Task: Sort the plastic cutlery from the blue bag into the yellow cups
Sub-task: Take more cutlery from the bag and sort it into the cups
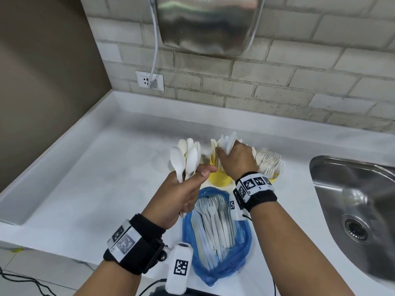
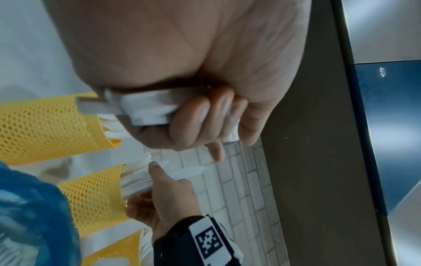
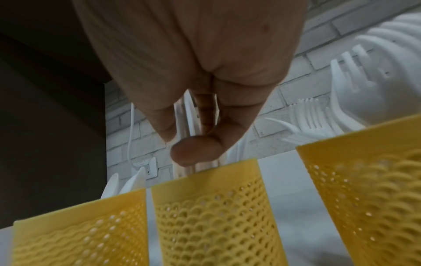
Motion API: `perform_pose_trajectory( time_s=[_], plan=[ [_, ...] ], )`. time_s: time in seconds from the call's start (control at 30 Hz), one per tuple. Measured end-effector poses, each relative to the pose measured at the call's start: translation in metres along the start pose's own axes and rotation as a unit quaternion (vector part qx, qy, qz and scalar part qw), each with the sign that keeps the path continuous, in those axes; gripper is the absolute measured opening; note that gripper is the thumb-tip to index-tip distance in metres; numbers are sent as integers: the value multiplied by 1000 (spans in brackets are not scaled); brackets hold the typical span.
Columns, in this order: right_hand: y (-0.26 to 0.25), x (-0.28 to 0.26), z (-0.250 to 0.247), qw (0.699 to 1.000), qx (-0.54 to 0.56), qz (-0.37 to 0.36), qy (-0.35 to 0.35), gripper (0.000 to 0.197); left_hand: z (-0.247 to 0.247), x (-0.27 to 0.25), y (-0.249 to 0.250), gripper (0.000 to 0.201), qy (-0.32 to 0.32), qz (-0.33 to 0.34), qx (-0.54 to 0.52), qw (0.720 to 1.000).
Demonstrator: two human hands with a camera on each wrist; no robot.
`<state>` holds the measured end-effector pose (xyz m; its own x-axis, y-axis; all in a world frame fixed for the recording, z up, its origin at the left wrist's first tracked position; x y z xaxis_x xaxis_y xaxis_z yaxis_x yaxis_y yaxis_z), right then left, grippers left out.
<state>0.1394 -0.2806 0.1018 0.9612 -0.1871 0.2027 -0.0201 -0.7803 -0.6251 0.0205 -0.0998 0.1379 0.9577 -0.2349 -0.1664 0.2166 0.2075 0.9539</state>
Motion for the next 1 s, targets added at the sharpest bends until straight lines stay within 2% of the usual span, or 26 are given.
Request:
perform_pose_trajectory(
  time_s=[0.1,0.2,0.33,0.4,0.47,0.63,0.7,0.83,1.0],
  plan=[
    [2,-2,-1,1000,-9,1,3,47,-1,2,-1,29,-2,0,6,1000],
    [1,-6,-8,999,-10,-26,26,43,0,5,-1,22,11,-1,11,1000],
    [-10,-17,-28,991,73,-66,86,25,1,7,-1,17,31,11,32,999],
    [-20,-26,-39,983,141,-78,89,11,2,8,-1,14,36,16,42,998],
    [-29,-38,-49,969,228,-73,56,6,2,8,-1,14,42,25,56,997],
    [-44,-64,-68,934,345,-79,-47,18,7,9,-2,22,34,36,52,997],
    [-47,-71,-71,923,367,-81,-79,25,10,8,-1,10,17,18,28,999],
    [-50,-76,-73,922,348,-106,-132,31,12,6,0,25,-15,-11,-3,1000],
    [-50,-75,-75,910,383,-92,-127,22,10,2,3,27,-40,-1,-30,999]
  ],
)
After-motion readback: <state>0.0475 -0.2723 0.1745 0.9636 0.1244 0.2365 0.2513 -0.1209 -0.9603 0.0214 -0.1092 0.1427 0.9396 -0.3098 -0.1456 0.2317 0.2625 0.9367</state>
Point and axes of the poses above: each hand's wrist, its own x-axis towards the middle knuckle, its own z-axis out of the palm, y = z × x, the point moved 1 cm from there along x, towards the middle knuckle, and after that the axes turned 3 degrees about y, right-handed, at the moved point
